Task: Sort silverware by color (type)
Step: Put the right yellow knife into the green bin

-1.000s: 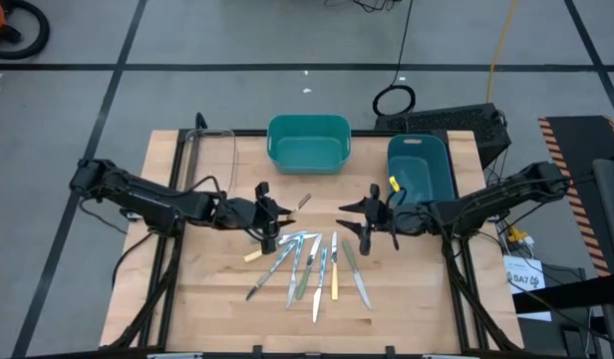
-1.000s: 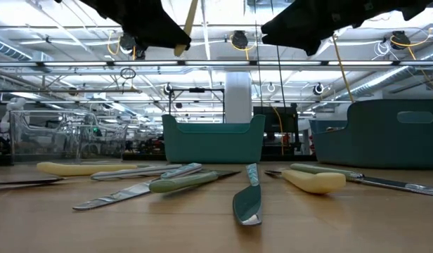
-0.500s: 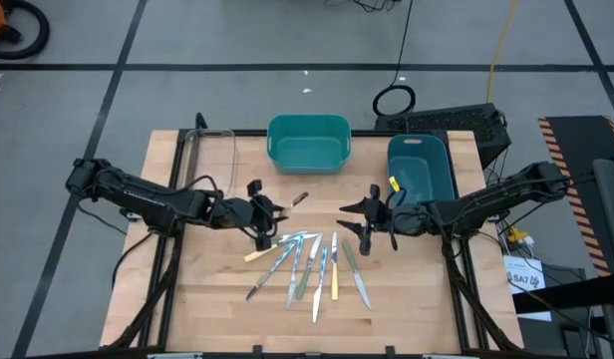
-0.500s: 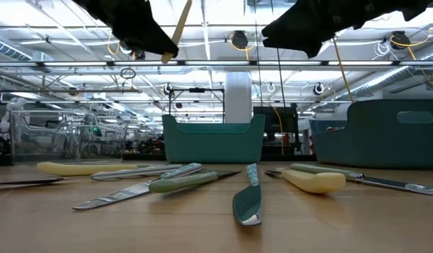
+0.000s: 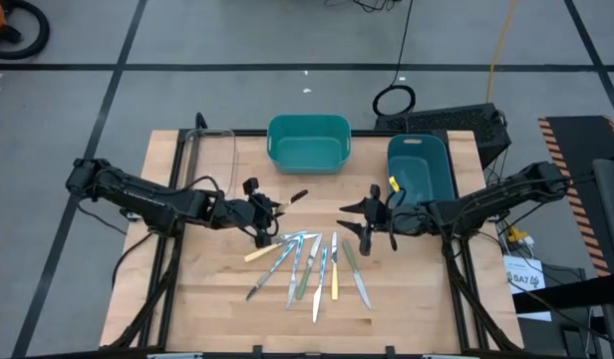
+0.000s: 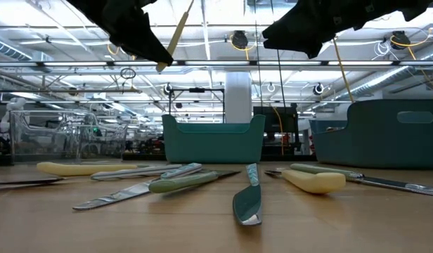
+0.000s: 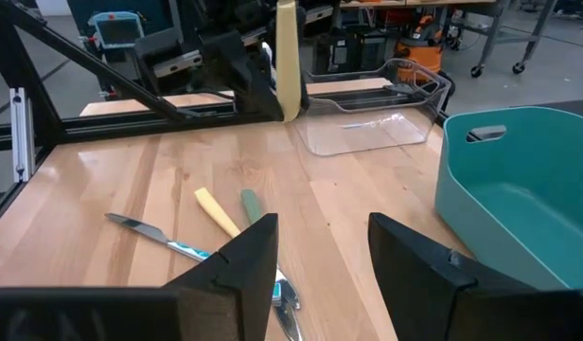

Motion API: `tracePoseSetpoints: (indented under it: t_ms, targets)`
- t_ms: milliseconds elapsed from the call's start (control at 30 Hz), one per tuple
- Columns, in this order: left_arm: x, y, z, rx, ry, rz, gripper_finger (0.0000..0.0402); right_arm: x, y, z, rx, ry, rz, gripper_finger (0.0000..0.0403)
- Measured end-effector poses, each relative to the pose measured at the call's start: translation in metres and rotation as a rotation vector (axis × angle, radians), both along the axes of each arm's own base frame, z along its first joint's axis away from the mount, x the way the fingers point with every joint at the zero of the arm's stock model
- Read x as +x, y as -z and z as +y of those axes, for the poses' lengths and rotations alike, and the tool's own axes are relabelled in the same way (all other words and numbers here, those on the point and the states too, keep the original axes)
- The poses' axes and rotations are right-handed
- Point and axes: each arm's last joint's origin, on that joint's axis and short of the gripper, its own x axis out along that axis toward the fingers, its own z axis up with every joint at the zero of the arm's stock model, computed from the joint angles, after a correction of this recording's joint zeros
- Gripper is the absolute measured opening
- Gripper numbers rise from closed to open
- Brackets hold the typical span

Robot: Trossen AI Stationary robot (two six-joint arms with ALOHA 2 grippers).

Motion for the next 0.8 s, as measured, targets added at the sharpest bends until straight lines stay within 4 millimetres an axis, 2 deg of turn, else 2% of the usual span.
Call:
tracePoseSetpoints:
  t_ms: [633,800]
  targets:
    - [0.000,0.003,0.022,0.044,-0.076,0.054,0.0098,0.000,0.001,0.000,0.018,0.003,0.006,0.0160]
    - [0.003,-0.008,0.034,0.087,-0.088,0.056,0.0099,-0.001,0.004,0.000,0.018,0.005,0.034,0.0160]
